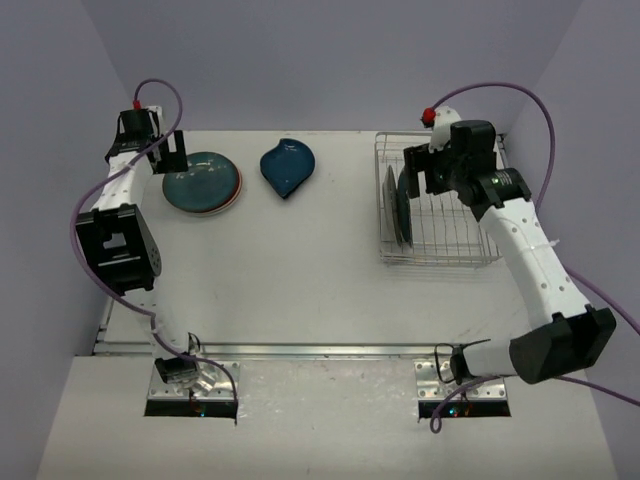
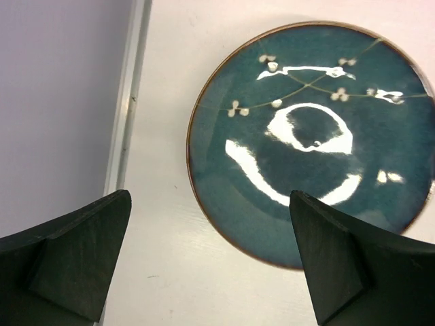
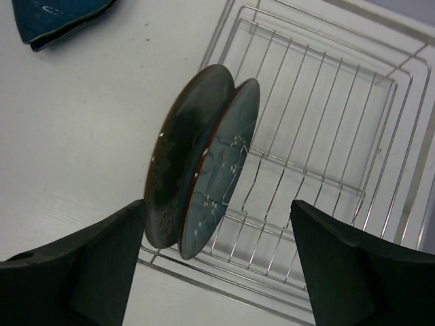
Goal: Unload the plates from the dish rack
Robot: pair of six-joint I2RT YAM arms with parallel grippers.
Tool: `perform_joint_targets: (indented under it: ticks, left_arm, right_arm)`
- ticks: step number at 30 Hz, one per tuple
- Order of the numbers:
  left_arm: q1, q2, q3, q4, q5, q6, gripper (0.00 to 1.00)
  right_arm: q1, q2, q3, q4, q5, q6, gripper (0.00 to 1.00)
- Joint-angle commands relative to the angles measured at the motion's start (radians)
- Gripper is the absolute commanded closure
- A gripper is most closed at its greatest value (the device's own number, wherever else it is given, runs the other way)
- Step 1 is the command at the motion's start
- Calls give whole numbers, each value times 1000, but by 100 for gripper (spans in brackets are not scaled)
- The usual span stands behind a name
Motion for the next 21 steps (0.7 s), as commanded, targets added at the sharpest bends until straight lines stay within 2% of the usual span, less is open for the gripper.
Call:
perform_joint_targets:
  ticks: [1, 6, 16, 18, 21]
  left_arm:
    - [-48, -226, -85, 64, -21, 34, 0]
    - [-78, -347, -176, 50, 8, 35, 0]
    - [-79, -404, -302, 40, 2, 31, 0]
    - [-78, -401, -304, 30, 6, 24, 0]
    - [-77, -392, -296, 13, 11, 10, 0]
  right_arm:
    - [-145, 122, 118, -111, -164, 182, 23]
    - [-184, 210, 168, -116, -245, 203, 26]
    - [-185, 300, 216, -115, -351, 224, 25]
    - [-185, 312, 209, -114, -345, 221, 27]
    - [-185, 333, 197, -109, -307, 201, 35]
